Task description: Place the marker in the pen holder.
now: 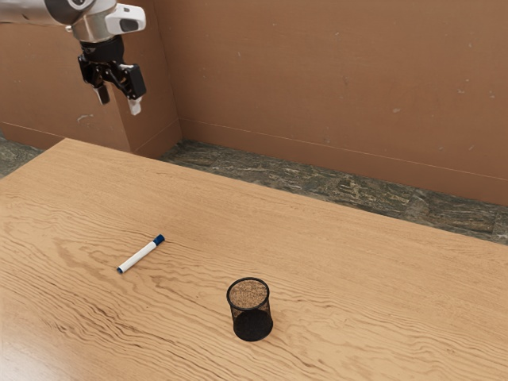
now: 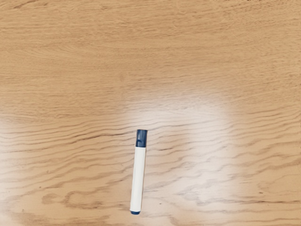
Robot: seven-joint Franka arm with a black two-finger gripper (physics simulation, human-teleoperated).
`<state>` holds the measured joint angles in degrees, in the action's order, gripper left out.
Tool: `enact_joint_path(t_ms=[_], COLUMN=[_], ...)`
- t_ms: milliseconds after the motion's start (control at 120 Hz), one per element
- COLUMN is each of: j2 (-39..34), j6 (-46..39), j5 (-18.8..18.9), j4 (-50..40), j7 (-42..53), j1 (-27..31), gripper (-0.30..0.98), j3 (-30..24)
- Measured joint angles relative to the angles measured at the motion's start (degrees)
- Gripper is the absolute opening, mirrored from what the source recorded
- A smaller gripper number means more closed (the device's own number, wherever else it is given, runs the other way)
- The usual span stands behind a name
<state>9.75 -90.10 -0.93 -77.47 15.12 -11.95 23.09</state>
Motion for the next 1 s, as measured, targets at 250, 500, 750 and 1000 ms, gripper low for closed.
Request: enact_joint_path(t_ms=[250,500,750,1000], j2=[0.03,13.30,28.38,33.31], j6=[0.27,-2.64,-8.20,-10.00], j5=[-0.81,-1.82,-4.04,-7.23], j4=[0.07,7.60,7.53,5.62], j7=[0.34,0.93,1.43,2.76], j1=[0.09,-0.39,4.60,7.74], gripper=[0.67,0.66,0.66,0.67], j3=[-0.39,-2.05,-2.27,-2.10])
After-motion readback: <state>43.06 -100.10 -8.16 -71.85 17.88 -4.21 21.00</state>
